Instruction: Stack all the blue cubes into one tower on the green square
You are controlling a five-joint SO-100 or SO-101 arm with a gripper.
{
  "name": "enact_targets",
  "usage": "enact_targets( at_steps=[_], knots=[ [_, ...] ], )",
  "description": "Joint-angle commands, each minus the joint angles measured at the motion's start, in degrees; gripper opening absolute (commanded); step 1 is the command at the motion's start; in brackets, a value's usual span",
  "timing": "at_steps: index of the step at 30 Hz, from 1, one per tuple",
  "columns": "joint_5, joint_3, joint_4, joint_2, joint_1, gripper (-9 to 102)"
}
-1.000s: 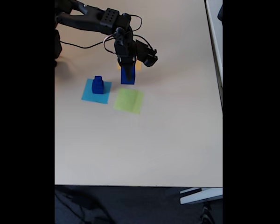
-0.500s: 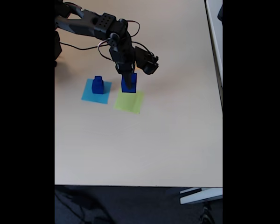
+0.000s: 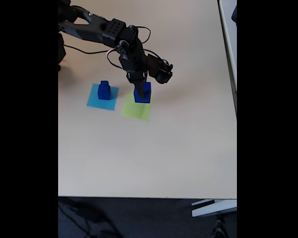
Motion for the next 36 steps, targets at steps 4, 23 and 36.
enact_targets(
  at_steps=[4, 23, 36],
  knots=[
    [-0.3, 1.7, -2.2, 1.0, 1.3, 15],
    [-1.8, 5.1, -5.0, -1.7, 3.7, 14],
    [-1.8, 7.1, -6.7, -1.9, 3.9, 15]
  ],
)
